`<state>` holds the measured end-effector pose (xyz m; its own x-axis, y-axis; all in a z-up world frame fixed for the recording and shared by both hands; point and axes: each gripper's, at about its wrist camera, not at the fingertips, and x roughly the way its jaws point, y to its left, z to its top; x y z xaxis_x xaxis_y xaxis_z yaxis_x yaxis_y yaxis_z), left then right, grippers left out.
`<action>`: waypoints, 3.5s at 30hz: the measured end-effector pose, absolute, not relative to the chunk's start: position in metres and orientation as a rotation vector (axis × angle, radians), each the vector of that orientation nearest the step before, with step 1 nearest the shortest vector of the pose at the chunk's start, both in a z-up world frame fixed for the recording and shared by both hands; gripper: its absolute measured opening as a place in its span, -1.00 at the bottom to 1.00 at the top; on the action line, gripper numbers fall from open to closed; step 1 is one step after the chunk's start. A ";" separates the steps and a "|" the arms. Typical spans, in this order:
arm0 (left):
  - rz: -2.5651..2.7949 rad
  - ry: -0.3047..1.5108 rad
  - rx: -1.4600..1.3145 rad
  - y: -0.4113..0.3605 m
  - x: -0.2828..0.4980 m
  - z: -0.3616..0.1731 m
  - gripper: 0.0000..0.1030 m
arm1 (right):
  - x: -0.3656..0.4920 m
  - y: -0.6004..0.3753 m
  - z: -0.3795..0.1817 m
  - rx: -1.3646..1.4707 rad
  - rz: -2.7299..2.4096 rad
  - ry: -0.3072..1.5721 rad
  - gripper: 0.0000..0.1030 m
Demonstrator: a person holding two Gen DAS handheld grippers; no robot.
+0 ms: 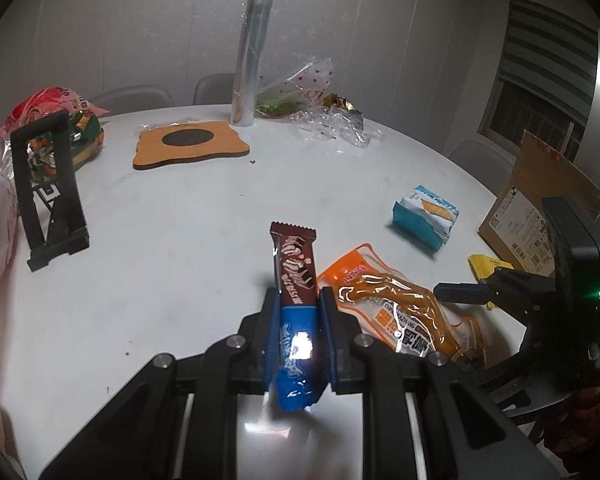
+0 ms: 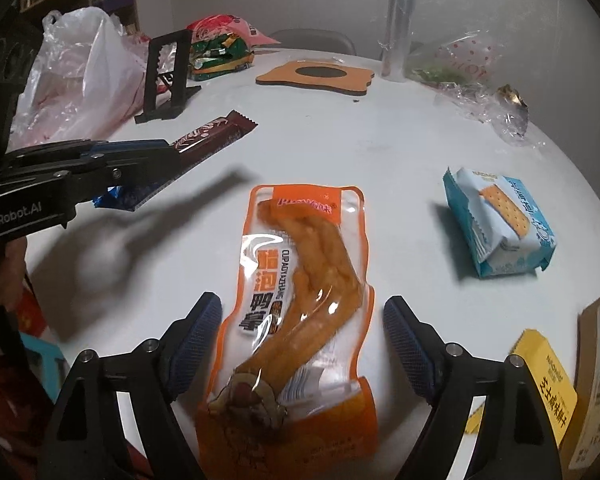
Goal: Organize snacks
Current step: 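Lift the chocolate bar with the left gripper while the right lifts the orange pouch, then carry the chocolate bar with the left gripper while the right carries the orange pouch into the box, then open both grippers over the box and withdraw toward the table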
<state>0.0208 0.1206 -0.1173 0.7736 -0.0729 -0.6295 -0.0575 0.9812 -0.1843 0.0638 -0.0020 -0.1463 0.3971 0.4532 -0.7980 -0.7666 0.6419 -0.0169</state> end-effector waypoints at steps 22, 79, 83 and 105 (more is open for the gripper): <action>-0.009 0.593 -0.160 0.113 0.018 -0.074 -0.67 | 0.061 -0.018 -0.088 -0.341 0.828 0.721 0.16; -0.529 0.657 0.228 -0.226 0.173 0.012 -0.61 | 0.148 -0.257 -0.026 -0.298 0.377 0.508 0.20; -0.522 0.655 0.229 -0.227 0.175 0.012 -0.61 | 0.156 -0.258 -0.023 -0.284 0.393 0.506 -0.17; -0.518 0.545 0.205 -0.206 0.127 0.040 0.37 | 0.089 -0.280 0.009 -0.315 0.398 0.530 0.48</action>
